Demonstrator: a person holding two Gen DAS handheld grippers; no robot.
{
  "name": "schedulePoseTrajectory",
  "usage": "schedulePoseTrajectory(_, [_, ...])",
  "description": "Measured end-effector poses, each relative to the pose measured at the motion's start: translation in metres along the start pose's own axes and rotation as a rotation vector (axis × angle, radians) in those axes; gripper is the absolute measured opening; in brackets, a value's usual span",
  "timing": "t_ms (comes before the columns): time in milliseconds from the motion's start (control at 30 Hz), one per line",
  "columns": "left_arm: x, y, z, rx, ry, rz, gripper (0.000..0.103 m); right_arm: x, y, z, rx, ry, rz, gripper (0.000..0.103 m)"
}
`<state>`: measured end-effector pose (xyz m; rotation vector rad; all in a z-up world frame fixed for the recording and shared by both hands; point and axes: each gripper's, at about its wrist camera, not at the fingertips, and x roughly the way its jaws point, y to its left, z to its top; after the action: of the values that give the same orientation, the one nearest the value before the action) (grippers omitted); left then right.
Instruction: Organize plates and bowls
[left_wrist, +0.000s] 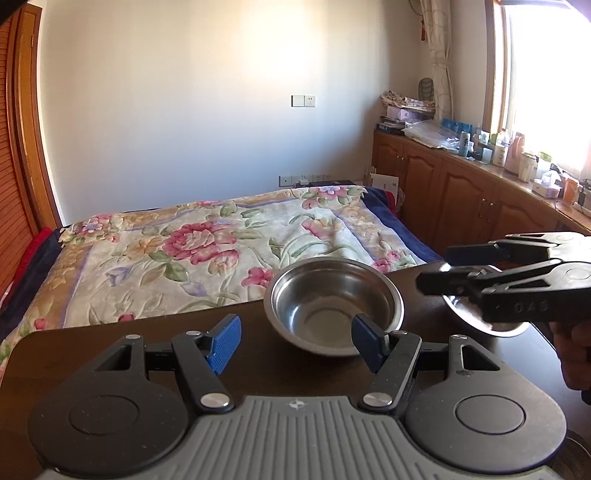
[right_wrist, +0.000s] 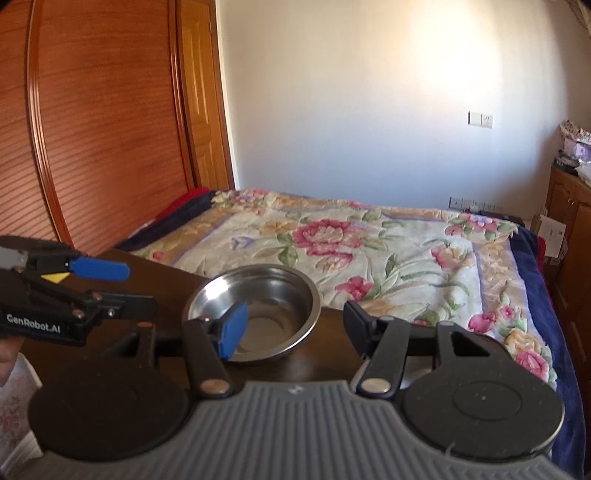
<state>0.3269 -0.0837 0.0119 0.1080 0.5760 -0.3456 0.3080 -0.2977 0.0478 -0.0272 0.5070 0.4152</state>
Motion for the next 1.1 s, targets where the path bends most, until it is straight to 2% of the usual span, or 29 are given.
schedulePoseTrajectory(100, [0.012, 0.002, 0.001, -0.006, 0.017, -0.006, 0.069, 0.013, -0.003, 0.001, 0.014, 0.037, 0.004, 0.058])
schedulePoseTrajectory(200, [0.024, 0.003, 0.003, -0.012, 0.039, -0.009, 0.064, 0.023, -0.005, 0.001, 0.017, 0.065, 0.008, 0.056])
schedulePoseTrajectory(533, [0.048, 0.005, 0.002, -0.026, 0.076, -0.026, 0.061, 0.043, -0.008, 0.002, 0.059, 0.124, 0.050, 0.050])
schedulePoseTrajectory(700, [0.059, 0.007, 0.001, -0.052, 0.108, -0.043, 0.054, 0.049, -0.007, 0.001, 0.076, 0.149, 0.071, 0.047])
schedulePoseTrajectory(800, [0.066, 0.012, 0.000, -0.080, 0.130, -0.054, 0.049, 0.051, -0.006, 0.000, 0.086, 0.157, 0.077, 0.042])
schedulePoseTrajectory(833, [0.068, 0.014, 0.000, -0.086, 0.135, -0.054, 0.048, 0.051, -0.007, 0.000, 0.095, 0.161, 0.081, 0.036])
schedulePoseTrajectory(900, [0.071, 0.016, -0.002, -0.090, 0.146, -0.052, 0.040, 0.050, -0.008, 0.000, 0.117, 0.167, 0.097, 0.030])
schedulePoseTrajectory(1100, [0.063, 0.020, -0.003, -0.109, 0.158, -0.052, 0.028, 0.045, -0.011, -0.003, 0.168, 0.173, 0.113, 0.022])
